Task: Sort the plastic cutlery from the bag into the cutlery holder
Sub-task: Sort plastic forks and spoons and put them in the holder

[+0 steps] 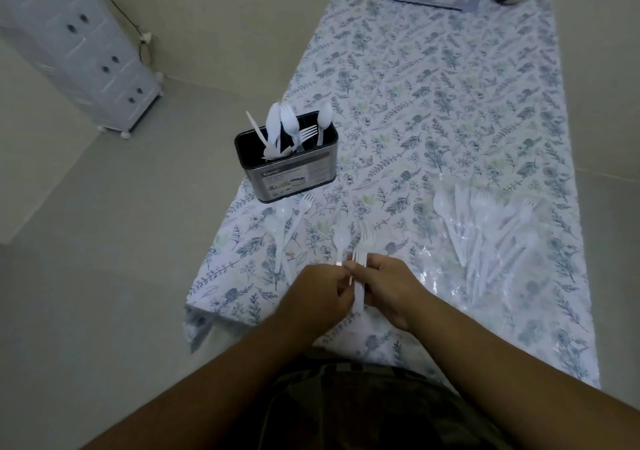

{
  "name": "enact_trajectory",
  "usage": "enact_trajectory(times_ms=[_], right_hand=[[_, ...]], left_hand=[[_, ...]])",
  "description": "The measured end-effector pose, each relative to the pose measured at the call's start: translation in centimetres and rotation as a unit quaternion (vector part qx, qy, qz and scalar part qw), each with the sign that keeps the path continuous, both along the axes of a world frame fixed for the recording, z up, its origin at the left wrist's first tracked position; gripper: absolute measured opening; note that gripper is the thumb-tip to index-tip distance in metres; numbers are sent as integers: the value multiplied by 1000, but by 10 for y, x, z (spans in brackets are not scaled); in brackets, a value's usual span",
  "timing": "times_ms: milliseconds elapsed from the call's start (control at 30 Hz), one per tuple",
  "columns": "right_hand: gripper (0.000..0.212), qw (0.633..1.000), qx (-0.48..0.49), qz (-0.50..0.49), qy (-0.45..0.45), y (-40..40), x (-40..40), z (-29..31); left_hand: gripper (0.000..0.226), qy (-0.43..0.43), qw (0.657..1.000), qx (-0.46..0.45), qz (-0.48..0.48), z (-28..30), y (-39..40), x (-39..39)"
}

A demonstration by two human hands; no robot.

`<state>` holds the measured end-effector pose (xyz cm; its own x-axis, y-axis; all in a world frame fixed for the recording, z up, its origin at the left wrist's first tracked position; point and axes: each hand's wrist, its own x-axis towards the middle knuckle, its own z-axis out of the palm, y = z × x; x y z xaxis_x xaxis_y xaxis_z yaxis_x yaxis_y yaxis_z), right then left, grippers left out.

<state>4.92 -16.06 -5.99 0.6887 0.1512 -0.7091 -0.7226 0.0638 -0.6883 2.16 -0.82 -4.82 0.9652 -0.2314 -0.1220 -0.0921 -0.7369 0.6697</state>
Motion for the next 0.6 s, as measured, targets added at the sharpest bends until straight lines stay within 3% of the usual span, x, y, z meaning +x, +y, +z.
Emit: enact_trajectory(times_ms=[100, 233, 300, 400, 600], right_hand=[[20, 1000, 7, 22, 17, 14, -2, -4], [18, 999, 23, 3, 29, 31, -5, -1], [19, 999, 18, -8, 31, 36, -7, -1], [21, 1000, 4, -18, 26, 39, -9, 1], [19, 1000, -19, -21, 10, 35, -17, 6]], left_hand=[[23, 12, 1000, 2, -13, -3, 26, 11], [11, -6, 991, 32, 133, -15, 63, 38], [18, 7, 985, 62, 161, -22, 73, 56], [29, 47, 981, 116, 151, -30, 75, 79], [18, 50, 979, 173, 100, -44, 71, 96]])
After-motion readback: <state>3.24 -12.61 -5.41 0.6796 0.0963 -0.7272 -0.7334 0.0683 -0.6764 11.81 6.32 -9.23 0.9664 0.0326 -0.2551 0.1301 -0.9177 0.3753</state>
